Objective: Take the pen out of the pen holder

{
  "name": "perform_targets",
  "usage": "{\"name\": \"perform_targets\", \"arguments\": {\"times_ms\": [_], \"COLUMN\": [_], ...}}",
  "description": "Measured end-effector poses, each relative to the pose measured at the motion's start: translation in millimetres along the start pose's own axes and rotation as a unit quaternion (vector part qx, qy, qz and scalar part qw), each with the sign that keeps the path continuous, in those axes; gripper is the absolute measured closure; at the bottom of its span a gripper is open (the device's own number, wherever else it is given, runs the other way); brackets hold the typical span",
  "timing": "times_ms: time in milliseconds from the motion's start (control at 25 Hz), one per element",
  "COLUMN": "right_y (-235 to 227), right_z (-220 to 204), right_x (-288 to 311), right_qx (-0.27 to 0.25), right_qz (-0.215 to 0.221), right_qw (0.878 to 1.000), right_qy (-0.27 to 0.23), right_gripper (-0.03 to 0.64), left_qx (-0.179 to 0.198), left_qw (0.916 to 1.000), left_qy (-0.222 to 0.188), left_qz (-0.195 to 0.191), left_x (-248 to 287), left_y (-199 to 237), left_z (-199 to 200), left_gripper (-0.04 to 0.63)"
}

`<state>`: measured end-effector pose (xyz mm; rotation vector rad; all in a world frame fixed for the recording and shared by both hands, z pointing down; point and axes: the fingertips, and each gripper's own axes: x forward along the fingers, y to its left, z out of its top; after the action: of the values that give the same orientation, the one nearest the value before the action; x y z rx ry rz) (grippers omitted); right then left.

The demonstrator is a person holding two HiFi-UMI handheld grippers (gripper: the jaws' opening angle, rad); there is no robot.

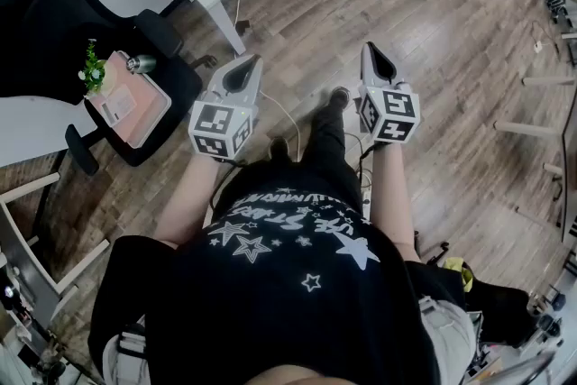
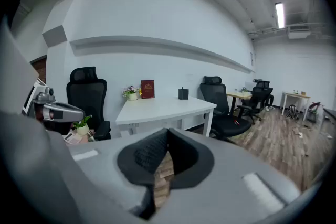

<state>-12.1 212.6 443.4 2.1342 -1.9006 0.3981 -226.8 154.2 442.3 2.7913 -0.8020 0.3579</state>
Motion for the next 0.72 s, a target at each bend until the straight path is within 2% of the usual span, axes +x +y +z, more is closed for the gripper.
{"name": "perform_targets", "arguments": {"times_ms": [200,400,600,720], "right_y": [12.9,16.9,12.0,11.9], "right_z": [-3.8,5.7,16.0,23.4], "right_x": [-11.8,-21.2,-16.1,-3.1], "right_qx": [0.004,-0.015,-0.011,-0.006], "right_qz": [0.005,0.012,0.01,0.024], "right_qw": [1.0,1.0,1.0,1.0], "right_qy": [0.006,0.006,0.007,-0.002], "right_gripper": [0.612,0.612,0.612,0.612], "left_qx": [-0.007,-0.001,-0.013,-0.021], "left_qw": [1.0,1.0,0.9998,0.9994], "left_qy": [0.003,-0.002,-0.006,-0.006], "left_qz": [0.002,0.002,0.017,0.027], "left_x": [-17.9,-27.8,-28.7,-24.3], "left_y": [-3.8,-3.0,8.2,10.6], "left_z": [-8.3,-7.5,-3.9,-3.6], "left_gripper": [0.584,0.584,0.584,0.584]}}
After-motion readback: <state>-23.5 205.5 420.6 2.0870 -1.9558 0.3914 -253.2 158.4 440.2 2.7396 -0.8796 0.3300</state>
